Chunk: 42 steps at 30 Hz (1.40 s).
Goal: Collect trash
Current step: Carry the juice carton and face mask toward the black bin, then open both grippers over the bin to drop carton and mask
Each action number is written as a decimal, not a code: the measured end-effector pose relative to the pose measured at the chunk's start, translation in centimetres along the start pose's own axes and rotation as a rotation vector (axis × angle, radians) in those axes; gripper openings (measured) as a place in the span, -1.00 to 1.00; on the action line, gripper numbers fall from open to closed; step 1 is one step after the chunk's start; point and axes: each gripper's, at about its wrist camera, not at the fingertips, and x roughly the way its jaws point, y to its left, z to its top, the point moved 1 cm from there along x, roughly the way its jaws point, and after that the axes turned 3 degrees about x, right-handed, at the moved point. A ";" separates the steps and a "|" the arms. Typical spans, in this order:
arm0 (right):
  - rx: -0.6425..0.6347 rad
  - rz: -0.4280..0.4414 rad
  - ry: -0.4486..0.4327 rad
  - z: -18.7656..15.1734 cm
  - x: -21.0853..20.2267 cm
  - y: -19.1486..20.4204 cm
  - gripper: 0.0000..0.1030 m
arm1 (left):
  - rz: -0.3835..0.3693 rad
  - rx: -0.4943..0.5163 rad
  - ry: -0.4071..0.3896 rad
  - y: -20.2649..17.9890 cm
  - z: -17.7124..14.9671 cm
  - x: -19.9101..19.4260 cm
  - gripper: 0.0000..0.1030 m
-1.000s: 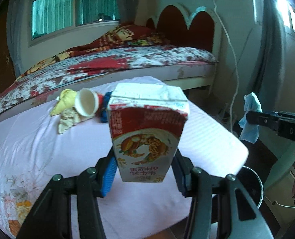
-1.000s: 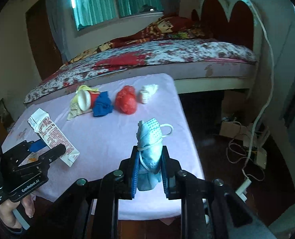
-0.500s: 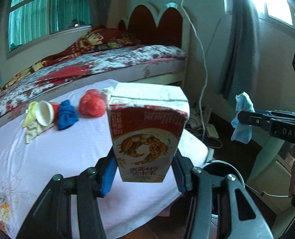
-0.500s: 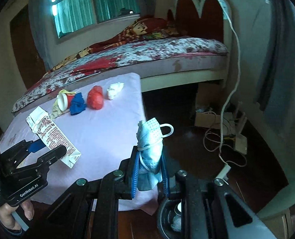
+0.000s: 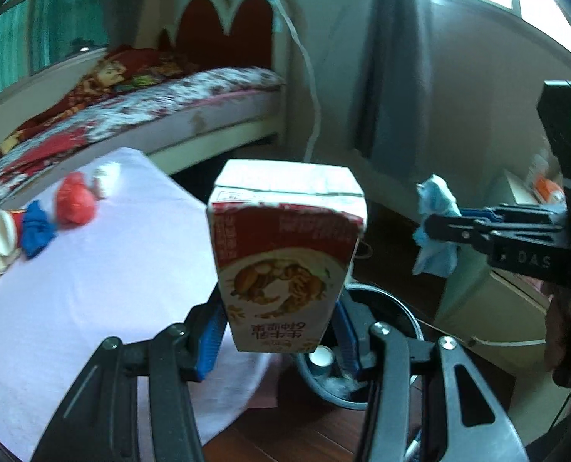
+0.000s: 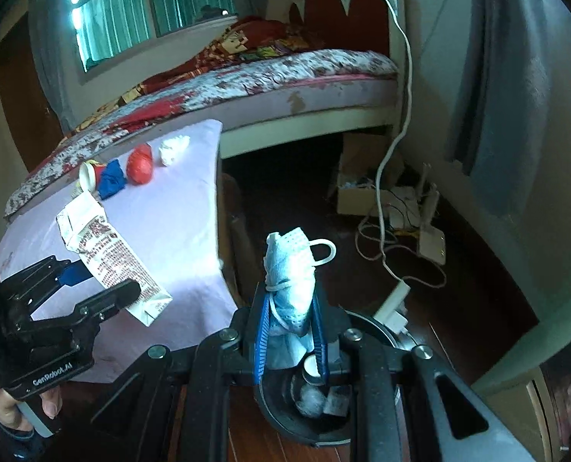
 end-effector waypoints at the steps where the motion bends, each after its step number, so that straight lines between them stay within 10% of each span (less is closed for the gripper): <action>1: -0.001 -0.004 0.005 -0.3 0.0 -0.3 -0.58 | -0.025 0.009 0.013 -0.6 -0.1 0.4 0.00; 32: -0.067 0.006 0.355 -9.7 11.2 -5.5 -0.56 | -0.366 0.082 0.339 -6.4 -4.3 12.3 0.03; 34: -0.098 -0.042 0.401 -10.2 12.2 -5.6 -0.44 | -0.346 0.055 0.369 -6.0 -4.5 13.0 0.14; 36: -0.122 -0.149 0.436 -10.9 13.0 -6.5 0.43 | -0.296 0.030 0.375 -5.2 -4.7 13.2 0.64; 38: -0.139 -0.195 0.460 -11.3 13.2 -7.1 0.75 | -0.213 0.007 0.356 -4.4 -4.7 12.7 0.79; 42: -0.118 -0.241 0.438 -10.7 12.5 -8.3 0.95 | -0.170 0.005 0.325 -4.1 -4.9 11.6 0.84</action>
